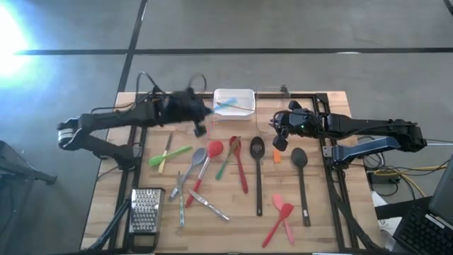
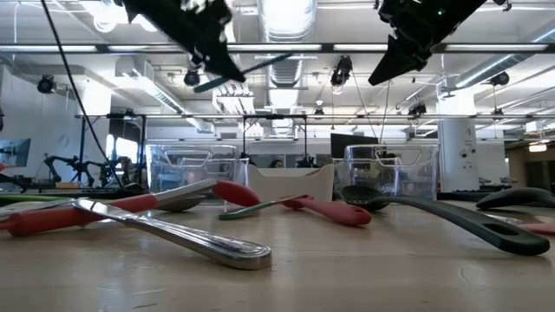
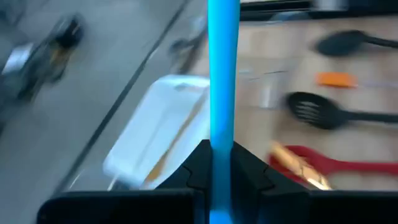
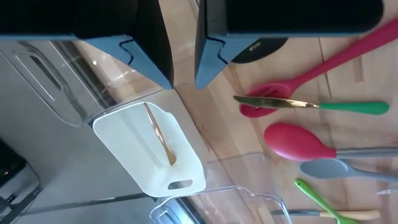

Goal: Pick & Place Kitchen Items
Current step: Put the blue spatula into the left transparent bin

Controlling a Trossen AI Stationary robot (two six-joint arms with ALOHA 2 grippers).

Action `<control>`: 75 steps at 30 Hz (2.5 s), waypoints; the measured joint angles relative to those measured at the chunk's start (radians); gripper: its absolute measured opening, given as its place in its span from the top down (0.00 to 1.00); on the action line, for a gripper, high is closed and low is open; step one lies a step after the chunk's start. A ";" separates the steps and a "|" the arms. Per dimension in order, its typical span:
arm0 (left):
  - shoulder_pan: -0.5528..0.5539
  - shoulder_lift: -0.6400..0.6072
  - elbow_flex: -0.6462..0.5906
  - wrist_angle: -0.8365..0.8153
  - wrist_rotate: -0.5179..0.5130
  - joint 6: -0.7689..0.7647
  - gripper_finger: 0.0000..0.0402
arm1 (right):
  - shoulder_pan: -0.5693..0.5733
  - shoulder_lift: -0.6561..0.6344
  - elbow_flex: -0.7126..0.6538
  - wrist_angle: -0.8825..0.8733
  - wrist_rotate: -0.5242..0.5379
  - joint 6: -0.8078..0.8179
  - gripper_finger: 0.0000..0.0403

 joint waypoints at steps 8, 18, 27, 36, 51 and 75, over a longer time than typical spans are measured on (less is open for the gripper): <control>0.262 0.025 -0.013 -0.005 0.177 -0.269 0.92 | 0.000 0.000 0.000 0.012 0.032 -0.003 0.85; 0.353 0.174 -0.084 0.095 0.185 -0.423 0.92 | -0.003 0.000 0.000 0.010 0.050 0.012 0.84; 0.362 0.202 -0.170 0.096 0.185 -0.556 0.92 | -0.006 0.000 -0.001 -0.016 0.052 0.016 0.82; 0.362 0.203 -0.178 0.090 0.167 -0.610 0.92 | -0.006 0.000 -0.001 -0.011 0.052 0.018 0.85; 0.342 0.241 -0.184 0.039 0.165 -0.637 0.92 | -0.006 0.001 -0.001 -0.010 0.051 0.015 0.83; 0.336 0.368 -0.083 -0.040 0.179 -0.522 0.67 | -0.006 0.001 -0.001 -0.016 0.050 0.015 0.83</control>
